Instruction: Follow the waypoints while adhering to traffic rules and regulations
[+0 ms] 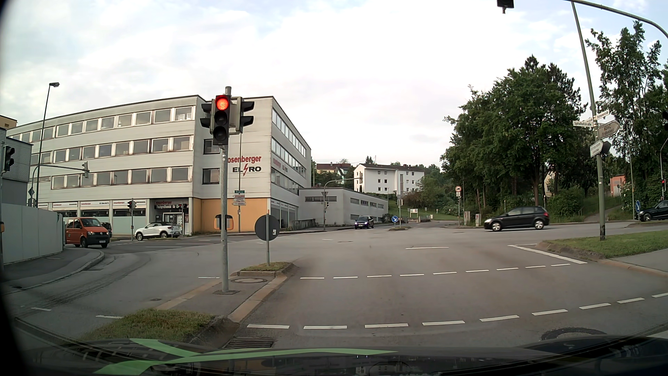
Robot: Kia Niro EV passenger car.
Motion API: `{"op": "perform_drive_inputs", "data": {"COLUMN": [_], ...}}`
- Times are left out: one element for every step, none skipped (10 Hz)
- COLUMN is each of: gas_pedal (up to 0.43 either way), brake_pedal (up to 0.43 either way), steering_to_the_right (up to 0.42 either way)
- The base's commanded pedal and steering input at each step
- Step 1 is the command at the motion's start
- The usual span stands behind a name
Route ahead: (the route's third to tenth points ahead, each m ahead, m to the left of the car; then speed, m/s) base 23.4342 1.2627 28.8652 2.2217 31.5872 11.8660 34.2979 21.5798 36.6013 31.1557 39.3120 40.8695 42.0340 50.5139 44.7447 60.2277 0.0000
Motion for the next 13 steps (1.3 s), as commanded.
{"op": "perform_drive_inputs", "data": {"gas_pedal": [0.000, 0.000, 0.000, 0.000, 0.000, 0.000, 0.000, 0.000, 0.000, 0.000, 0.000, 0.000, 0.000], "brake_pedal": [0.238, 0.238, 0.238, 0.238, 0.238, 0.238, 0.238, 0.238, 0.238, 0.238, 0.238, 0.238, 0.238], "steering_to_the_right": [-0.020, -0.020, -0.020, -0.020, -0.020, -0.020, -0.020, -0.020, -0.020, -0.020, -0.020, -0.020, -0.020]}}
